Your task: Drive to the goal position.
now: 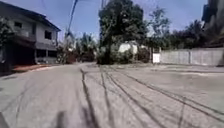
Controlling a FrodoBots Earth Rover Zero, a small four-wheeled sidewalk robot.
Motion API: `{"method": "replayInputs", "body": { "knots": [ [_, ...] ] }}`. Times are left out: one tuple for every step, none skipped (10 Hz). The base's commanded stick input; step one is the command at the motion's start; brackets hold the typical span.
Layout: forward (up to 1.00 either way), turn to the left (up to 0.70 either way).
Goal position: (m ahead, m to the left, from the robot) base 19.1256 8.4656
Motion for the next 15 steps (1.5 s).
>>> {"method": "replayInputs", "body": {
  "knots": [
    [1.00,0.00],
    [1.00,0.00],
    [1.00,0.00],
    [1.00,0.00],
    [1.00,0.01],
    [1.00,0.02],
    [1.00,0.03],
    [1.00,0.40],
    [1.00,0.38],
    [1.00,0.11],
    [1.00,0.00],
    [1.00,0.00],
    [1.00,0.06],
    [1.00,0.27],
    [1.00,0.31]
  ]
}}
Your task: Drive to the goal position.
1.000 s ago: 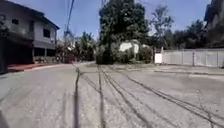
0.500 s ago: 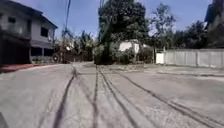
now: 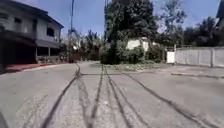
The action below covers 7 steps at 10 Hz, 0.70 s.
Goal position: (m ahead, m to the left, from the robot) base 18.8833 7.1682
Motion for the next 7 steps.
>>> {"method": "replayInputs", "body": {
  "knots": [
    [1.00,0.24],
    [1.00,0.09],
    [1.00,0.02],
    [1.00,0.00],
    [1.00,0.00],
    [1.00,0.02],
    [1.00,0.11]
  ]
}}
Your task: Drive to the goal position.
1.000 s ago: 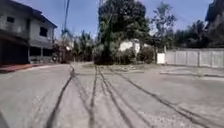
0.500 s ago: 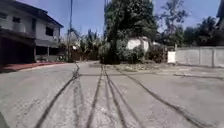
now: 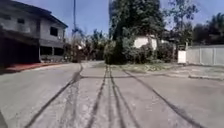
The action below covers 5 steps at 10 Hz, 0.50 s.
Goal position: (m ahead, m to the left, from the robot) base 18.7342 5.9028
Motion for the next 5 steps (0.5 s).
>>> {"method": "replayInputs", "body": {
  "knots": [
    [1.00,0.26],
    [1.00,0.28],
    [1.00,0.30],
    [1.00,0.12],
    [1.00,0.15]
  ]
}}
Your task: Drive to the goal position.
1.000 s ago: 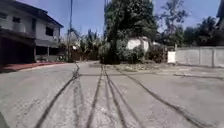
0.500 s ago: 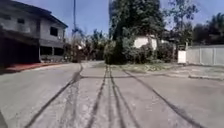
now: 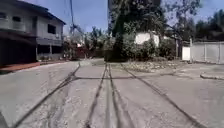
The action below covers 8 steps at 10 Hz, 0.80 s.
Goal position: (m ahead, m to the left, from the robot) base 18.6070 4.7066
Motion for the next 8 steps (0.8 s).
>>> {"method": "replayInputs", "body": {
  "knots": [
    [1.00,0.19],
    [1.00,0.25],
    [1.00,0.28],
    [1.00,0.28],
    [1.00,0.28],
    [1.00,0.27],
    [1.00,0.18],
    [1.00,0.07]
  ]
}}
